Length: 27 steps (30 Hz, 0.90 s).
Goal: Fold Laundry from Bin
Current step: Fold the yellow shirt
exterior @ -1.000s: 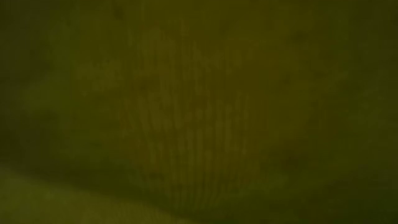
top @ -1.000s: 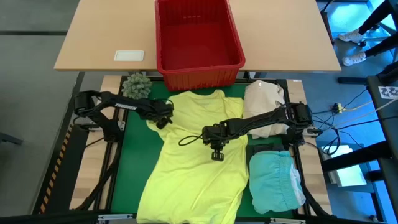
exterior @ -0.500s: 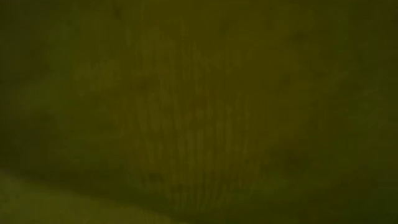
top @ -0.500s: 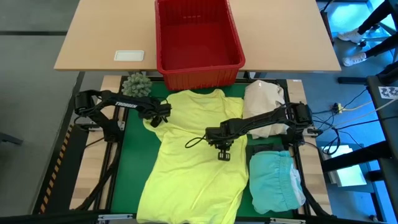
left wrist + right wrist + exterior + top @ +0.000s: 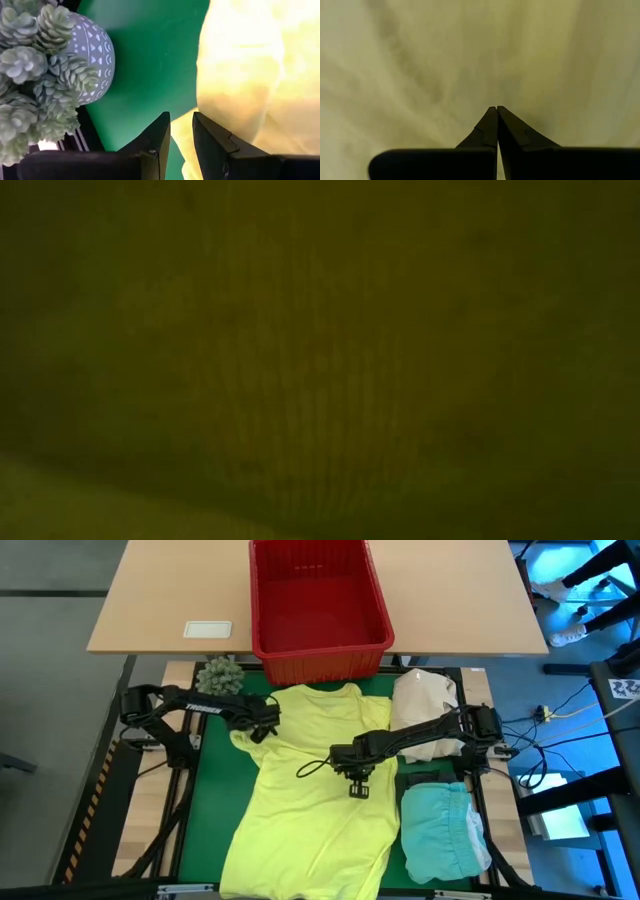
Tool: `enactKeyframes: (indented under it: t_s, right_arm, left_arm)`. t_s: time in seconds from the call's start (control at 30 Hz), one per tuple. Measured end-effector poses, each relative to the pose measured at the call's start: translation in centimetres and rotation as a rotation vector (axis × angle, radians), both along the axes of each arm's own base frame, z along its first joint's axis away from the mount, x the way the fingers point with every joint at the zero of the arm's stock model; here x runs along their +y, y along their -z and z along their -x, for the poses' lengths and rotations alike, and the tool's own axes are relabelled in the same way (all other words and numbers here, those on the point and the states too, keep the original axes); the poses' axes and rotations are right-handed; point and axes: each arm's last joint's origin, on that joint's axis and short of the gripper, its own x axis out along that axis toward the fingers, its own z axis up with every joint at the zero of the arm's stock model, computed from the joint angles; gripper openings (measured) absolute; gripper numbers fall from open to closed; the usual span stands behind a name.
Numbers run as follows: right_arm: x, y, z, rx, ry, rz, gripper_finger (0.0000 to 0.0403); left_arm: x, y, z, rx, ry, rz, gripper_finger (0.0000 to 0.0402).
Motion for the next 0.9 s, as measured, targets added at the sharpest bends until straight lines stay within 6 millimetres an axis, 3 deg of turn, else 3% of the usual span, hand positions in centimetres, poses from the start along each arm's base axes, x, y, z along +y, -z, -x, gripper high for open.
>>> enactKeyframes:
  t_s: [0.47, 0.7, 0.9]
  right_arm:
    - [0.0, 0.0, -0.1, -0.009, -0.002, 0.0, 0.0003]
    - [0.0, 0.0, -0.1, -0.006, -0.003, -0.002, 0.0003]
    - [0.1, 0.1, 0.8, 0.081, -0.009, -0.044, 0.0003]
  left_arm:
    - [0.4, 1.1, 1.5, 0.031, -0.054, 0.071, 0.0077]
    - [1.4, 1.3, 2.3, 0.064, -0.092, -0.003, 0.0067]
    - [1.5, 1.3, 2.2, 0.063, -0.071, 0.02, 0.005]
